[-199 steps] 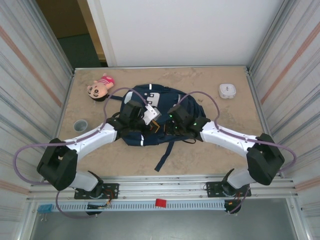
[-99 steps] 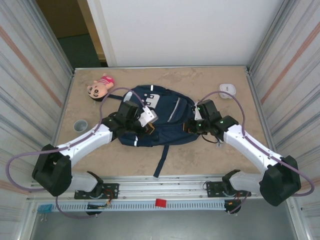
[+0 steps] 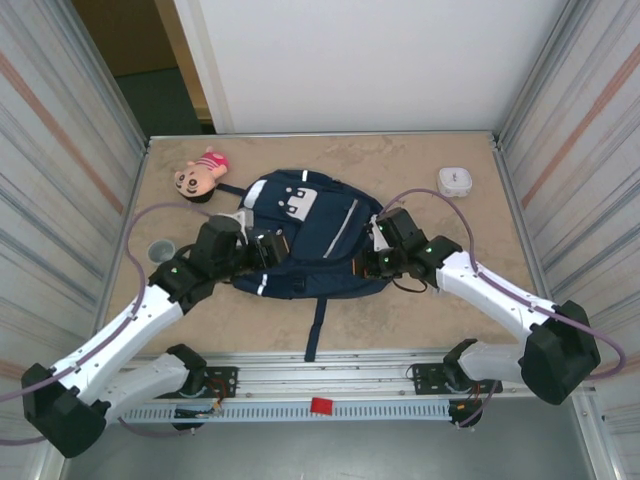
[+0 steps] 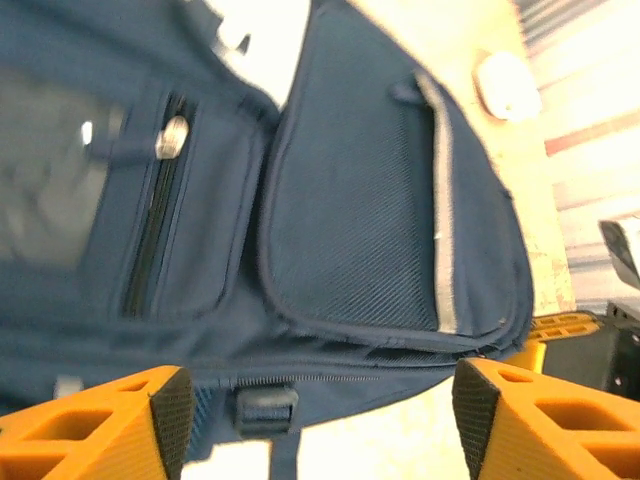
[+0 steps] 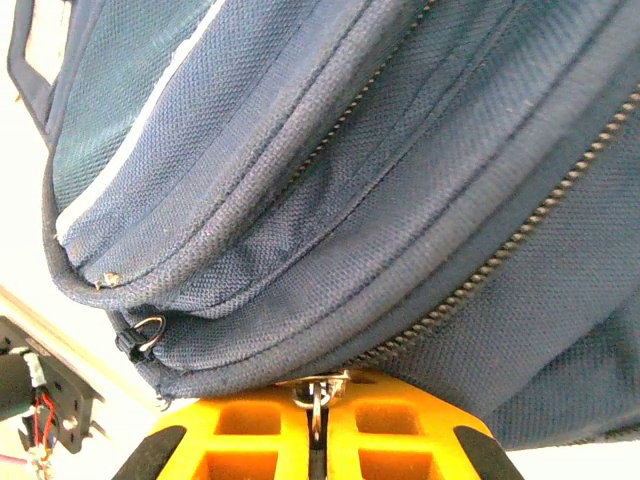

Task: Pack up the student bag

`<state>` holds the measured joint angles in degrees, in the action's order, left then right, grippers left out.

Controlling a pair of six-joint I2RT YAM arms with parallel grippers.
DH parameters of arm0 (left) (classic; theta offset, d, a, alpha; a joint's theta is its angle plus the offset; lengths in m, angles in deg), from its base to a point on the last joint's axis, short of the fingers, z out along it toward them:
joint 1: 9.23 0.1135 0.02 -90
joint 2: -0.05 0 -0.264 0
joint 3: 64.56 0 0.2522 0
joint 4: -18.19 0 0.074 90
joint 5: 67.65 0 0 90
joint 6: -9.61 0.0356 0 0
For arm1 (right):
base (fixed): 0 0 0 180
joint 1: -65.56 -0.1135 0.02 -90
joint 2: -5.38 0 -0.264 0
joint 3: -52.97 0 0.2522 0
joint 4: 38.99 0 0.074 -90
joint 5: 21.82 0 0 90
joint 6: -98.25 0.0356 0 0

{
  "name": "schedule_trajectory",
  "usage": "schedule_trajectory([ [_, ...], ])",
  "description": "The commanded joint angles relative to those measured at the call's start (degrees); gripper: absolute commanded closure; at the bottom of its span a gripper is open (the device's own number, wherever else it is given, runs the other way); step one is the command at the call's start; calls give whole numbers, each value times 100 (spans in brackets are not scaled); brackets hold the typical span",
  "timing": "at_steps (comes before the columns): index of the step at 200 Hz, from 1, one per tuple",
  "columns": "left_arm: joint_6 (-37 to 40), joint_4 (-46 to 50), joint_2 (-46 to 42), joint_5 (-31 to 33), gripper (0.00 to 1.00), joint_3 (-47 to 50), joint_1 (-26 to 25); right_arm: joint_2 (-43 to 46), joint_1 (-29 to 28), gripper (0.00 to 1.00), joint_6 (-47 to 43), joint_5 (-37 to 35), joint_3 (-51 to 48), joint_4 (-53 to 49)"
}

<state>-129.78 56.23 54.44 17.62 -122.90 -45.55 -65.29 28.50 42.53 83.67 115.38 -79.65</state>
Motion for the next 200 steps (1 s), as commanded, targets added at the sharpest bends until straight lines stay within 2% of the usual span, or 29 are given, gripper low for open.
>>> schedule_trajectory([
  [1,-1637,194,32,267,28,363,-291,31,-125,100,193,130,-154,410],
  [17,-1960,191,67,340,27,605,-423,-3,-272,100,184,18,-128,382],
  [47,-2187,-750,119,765,26,1106,-400,-50,-532,100,373,-17,-128,482],
  [72,-2109,-1587,510,630,27,1272,-33,-85,-914,100,673,-120,-195,641],
  [102,-1536,-2119,1213,230,27,1042,522,-222,-1321,100,946,-394,-165,781],
  [136,-726,-2323,1916,-318,28,372,1381,-704,-1694,100,1063,-622,207,966],
  [156,-210,-1950,2322,-735,29,-380,1866,-1115,-1735,100,899,-632,595,1090],
  [178,95,-1377,2400,-1004,29,-963,1920,-1592,-1735,100,614,-670,1199,957],
  [200,-497,-1216,1981,-1233,28,-713,1889,-1882,-1754,100,578,-586,1531,983],
])
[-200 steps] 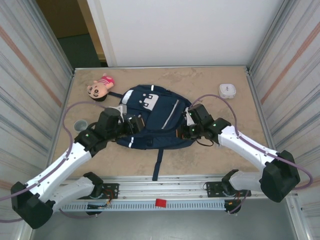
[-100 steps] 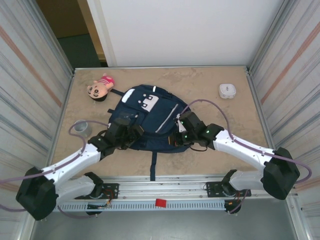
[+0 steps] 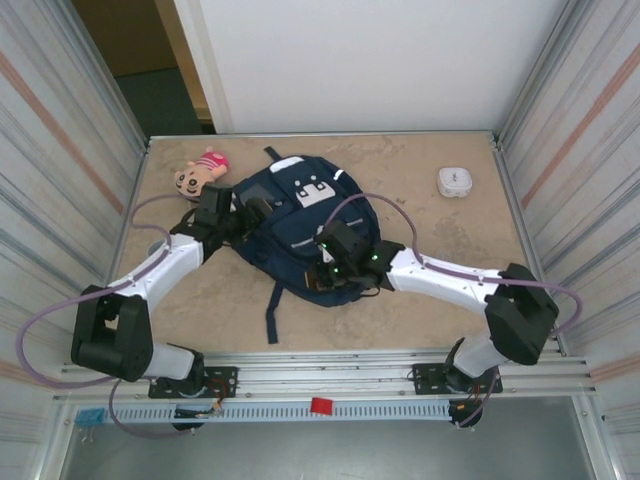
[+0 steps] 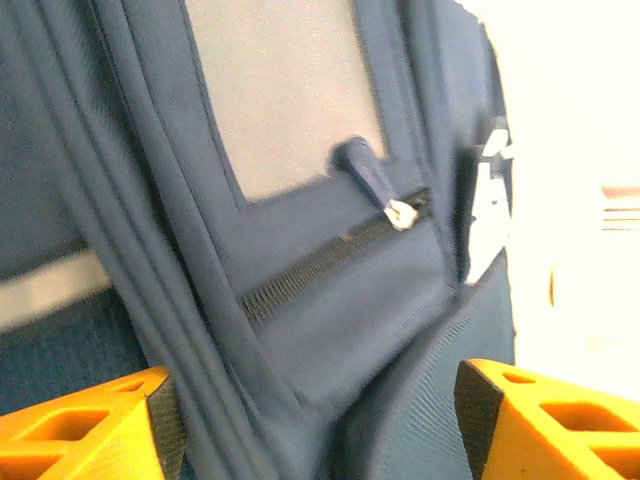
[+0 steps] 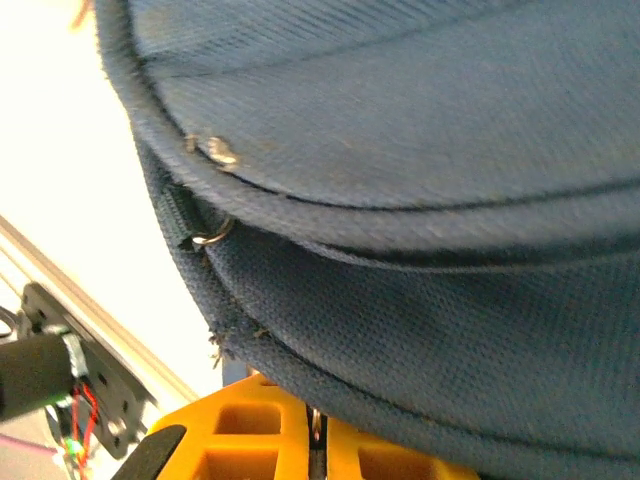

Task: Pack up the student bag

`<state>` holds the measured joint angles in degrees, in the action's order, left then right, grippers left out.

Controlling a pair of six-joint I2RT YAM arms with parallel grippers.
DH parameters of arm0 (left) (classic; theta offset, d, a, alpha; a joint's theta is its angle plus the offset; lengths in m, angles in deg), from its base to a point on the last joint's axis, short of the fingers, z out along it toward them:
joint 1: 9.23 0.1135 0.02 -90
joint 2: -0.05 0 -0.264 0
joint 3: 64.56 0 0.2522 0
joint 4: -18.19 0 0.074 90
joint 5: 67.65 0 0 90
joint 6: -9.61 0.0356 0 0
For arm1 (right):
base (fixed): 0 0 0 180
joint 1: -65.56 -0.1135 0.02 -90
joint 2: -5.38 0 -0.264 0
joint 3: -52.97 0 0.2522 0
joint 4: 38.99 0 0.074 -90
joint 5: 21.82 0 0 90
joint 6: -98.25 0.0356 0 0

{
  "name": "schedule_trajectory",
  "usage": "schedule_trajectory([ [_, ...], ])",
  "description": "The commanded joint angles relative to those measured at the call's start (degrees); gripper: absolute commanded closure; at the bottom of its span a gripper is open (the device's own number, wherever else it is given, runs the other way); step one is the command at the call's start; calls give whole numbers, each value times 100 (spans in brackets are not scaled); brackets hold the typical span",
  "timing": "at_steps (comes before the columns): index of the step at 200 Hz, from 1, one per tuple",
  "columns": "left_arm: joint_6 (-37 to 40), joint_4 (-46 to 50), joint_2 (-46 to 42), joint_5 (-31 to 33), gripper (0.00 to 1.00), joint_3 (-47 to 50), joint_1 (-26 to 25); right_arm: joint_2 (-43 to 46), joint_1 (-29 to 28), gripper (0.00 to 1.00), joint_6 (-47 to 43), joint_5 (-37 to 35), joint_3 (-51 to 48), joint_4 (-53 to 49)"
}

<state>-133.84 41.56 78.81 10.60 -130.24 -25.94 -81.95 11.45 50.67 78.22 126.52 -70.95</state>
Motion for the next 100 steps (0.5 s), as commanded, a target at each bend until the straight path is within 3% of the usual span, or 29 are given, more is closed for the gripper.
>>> schedule_trajectory([
  [1,-124,252,-488,-531,28,45,-79,-229,-48,100,-230,-40,427,114],
  [49,-1494,167,-1558,-98,32,1191,-949,-355,-74,100,-181,102,510,185],
  [83,-1905,-493,-1223,-108,37,1420,-1430,-329,-107,100,-176,146,463,213],
  [100,-1954,-611,-915,-185,47,1315,-1518,-288,-109,100,-189,154,452,217],
])
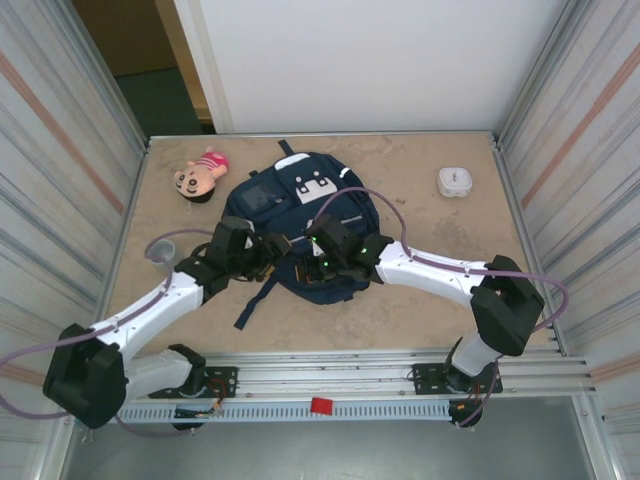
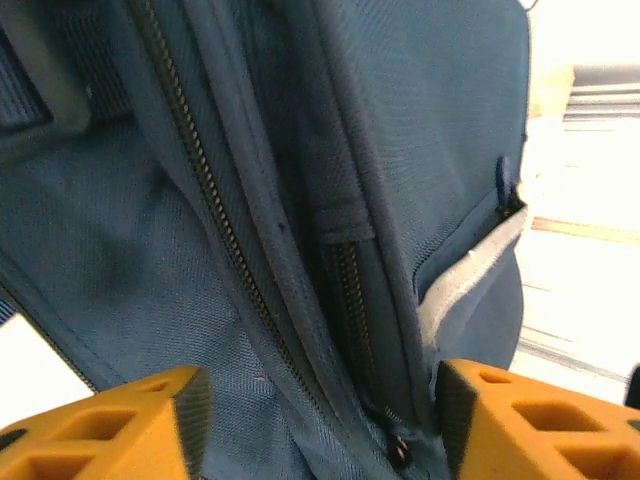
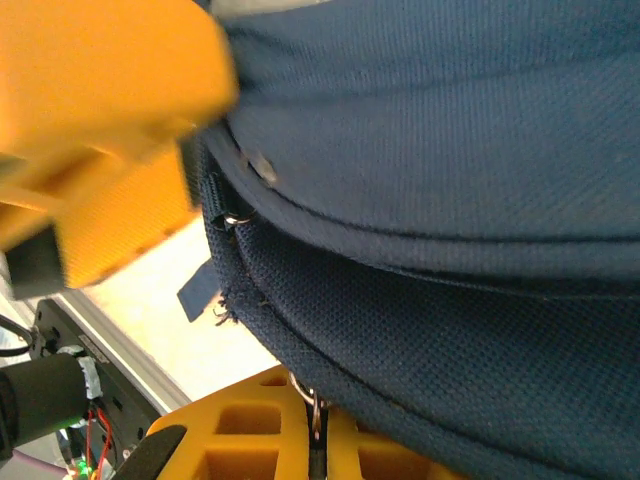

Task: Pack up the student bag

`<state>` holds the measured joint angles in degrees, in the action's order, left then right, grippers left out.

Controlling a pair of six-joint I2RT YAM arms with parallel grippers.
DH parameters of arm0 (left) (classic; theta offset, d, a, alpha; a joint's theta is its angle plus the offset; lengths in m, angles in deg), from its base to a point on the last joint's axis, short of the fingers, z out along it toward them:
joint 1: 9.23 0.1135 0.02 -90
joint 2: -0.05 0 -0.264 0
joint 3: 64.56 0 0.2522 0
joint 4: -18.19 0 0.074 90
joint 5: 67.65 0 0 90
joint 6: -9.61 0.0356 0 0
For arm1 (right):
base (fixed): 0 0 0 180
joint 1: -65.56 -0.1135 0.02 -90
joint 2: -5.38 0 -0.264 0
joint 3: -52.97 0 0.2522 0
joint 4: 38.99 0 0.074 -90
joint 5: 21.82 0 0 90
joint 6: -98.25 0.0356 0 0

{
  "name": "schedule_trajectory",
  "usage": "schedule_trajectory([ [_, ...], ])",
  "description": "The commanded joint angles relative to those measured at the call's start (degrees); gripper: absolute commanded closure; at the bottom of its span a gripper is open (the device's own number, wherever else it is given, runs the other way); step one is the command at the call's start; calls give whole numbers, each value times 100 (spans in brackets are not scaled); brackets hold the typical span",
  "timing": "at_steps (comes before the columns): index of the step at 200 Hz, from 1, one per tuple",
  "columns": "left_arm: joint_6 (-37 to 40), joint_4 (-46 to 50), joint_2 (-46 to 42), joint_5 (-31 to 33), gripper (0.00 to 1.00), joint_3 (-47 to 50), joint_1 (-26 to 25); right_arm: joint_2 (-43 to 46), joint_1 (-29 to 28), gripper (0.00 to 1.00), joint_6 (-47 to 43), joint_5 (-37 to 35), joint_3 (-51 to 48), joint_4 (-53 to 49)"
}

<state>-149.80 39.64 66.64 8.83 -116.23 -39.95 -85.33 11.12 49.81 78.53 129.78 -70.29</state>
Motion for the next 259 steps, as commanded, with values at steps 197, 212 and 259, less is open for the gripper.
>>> schedule_trajectory([
  [197,2346,2196,-811,-421,59,-730,1677,1706,1906,100,-842,592,-991,-508],
  [212,2681,2205,-985,-660,42,-889,1472,1707,1806,100,-776,511,-999,-539],
  [259,5227,1674,-1052,-433,29,-1061,143,1836,1750,100,-536,526,-1176,-268],
])
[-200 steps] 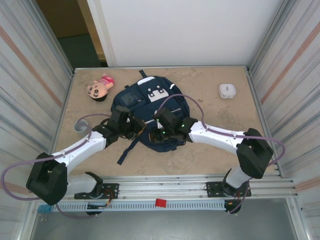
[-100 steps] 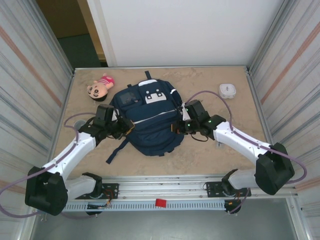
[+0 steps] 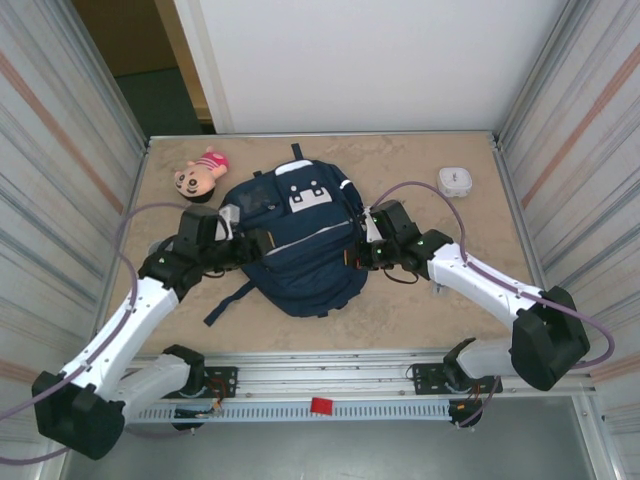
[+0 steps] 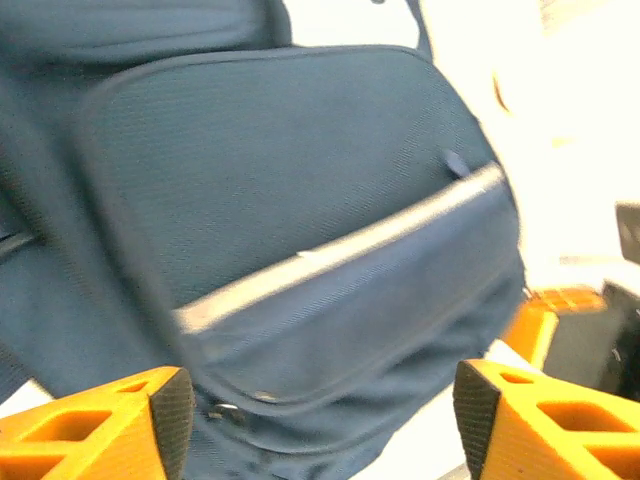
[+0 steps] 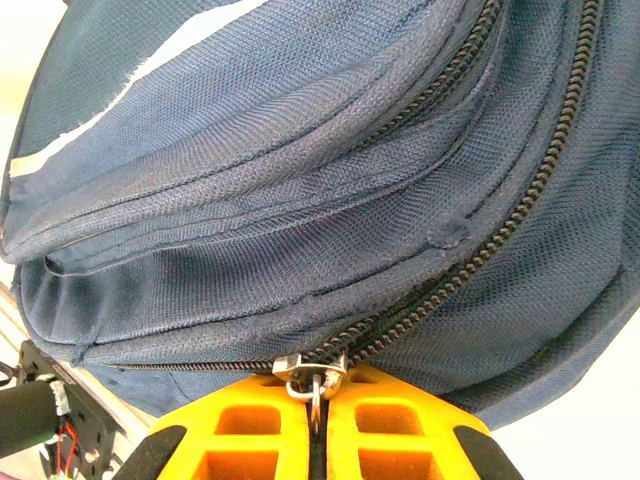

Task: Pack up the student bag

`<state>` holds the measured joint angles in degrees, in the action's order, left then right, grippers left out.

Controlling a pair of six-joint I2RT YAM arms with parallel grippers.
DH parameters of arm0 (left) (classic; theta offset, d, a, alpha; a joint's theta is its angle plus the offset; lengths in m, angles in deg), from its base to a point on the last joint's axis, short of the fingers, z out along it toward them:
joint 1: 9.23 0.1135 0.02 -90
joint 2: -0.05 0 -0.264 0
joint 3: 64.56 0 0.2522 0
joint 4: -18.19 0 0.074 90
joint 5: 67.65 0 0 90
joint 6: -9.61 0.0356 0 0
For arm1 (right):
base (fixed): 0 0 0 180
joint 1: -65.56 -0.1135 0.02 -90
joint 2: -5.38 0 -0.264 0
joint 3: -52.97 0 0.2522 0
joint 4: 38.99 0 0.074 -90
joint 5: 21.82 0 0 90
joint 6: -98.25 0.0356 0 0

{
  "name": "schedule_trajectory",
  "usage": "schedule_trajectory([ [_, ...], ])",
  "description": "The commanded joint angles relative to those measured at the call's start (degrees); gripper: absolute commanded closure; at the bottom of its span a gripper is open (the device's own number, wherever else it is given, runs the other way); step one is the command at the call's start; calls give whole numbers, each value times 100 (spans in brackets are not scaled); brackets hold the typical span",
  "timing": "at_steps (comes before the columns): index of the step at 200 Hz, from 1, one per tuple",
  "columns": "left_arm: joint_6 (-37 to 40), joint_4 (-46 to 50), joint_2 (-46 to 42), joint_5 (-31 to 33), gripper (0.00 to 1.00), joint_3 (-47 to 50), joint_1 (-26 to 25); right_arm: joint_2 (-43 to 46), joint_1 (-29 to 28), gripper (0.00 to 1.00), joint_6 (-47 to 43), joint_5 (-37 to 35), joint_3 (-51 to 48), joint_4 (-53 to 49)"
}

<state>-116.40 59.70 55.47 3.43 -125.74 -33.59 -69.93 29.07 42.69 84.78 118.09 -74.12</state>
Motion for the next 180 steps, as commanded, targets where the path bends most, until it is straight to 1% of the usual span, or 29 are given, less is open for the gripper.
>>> schedule_trajectory([
  [1,1962,-349,83,98,29,-114,-518,296,-39,100,177,-106,-5,110],
  [16,3243,-568,357,135,29,-236,-990,314,-59,100,180,-111,-10,101],
  [33,4558,-574,833,318,29,-549,-1542,345,-76,100,194,-164,-44,135],
  [56,5837,-483,1578,562,29,-1058,-2126,381,-69,100,340,-103,-175,400],
  [70,6203,-830,1969,865,29,-1115,-2302,335,-97,100,355,-60,-129,451],
  [80,6345,-1128,2239,864,30,-1107,-2321,311,-109,100,347,-95,-145,497],
  [97,6417,-1257,2684,1081,35,-1301,-2328,300,-116,100,387,-73,-169,599],
  [106,6514,-1250,2865,1289,40,-1379,-2328,297,-109,100,397,-62,-169,616],
  [120,6577,-1301,3038,1683,57,-1374,-2328,331,-91,100,378,-31,-148,588],
  [124,6642,-1275,3064,1731,65,-1362,-2326,338,-76,100,367,-27,-142,567],
  [134,6804,-1172,3013,1727,78,-1311,-2323,379,-21,100,345,-66,-130,459],
  [148,7021,-1043,2754,1499,91,-1118,-2314,420,136,100,371,-150,-172,287],
  [161,7224,-969,2402,1274,97,-835,-2263,399,411,100,342,-73,-240,161],
  [180,7424,-694,1778,759,97,-452,-1979,359,863,100,180,166,-343,195],
])
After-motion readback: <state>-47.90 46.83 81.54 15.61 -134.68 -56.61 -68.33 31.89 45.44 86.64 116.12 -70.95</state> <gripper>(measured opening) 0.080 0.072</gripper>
